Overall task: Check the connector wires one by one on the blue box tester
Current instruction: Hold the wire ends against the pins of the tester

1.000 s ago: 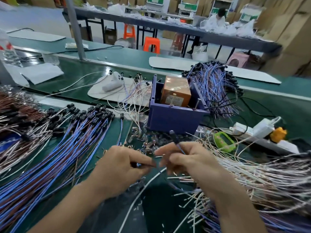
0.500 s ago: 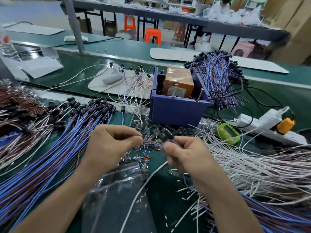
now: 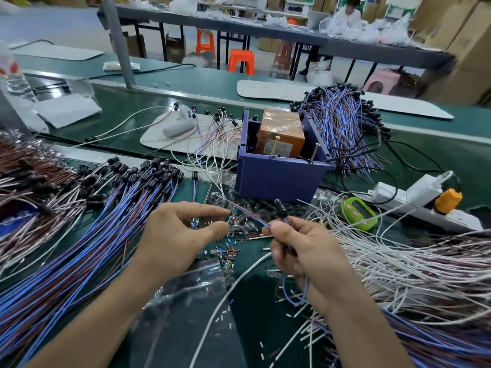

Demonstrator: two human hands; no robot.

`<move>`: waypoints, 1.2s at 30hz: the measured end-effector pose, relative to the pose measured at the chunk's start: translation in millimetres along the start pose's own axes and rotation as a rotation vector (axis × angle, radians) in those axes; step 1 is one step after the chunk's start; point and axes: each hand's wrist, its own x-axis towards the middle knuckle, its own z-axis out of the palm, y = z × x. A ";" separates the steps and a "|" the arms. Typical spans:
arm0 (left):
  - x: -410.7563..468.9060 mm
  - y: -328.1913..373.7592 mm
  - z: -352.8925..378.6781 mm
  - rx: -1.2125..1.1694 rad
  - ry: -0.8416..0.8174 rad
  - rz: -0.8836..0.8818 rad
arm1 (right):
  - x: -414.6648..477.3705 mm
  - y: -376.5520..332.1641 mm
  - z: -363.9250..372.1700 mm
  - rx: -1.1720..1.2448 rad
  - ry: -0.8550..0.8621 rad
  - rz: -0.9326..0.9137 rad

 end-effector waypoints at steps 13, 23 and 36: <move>10.0 8.6 -4.4 -0.652 0.147 -0.330 | -2.3 -0.5 4.5 -0.008 -0.006 0.034; 9.3 33.2 37.5 -0.463 -0.083 -0.280 | -4.3 -4.1 5.8 -0.001 -0.015 -0.063; 37.0 61.9 88.4 -0.257 0.158 -0.088 | 10.0 -14.3 1.6 0.270 0.436 -0.250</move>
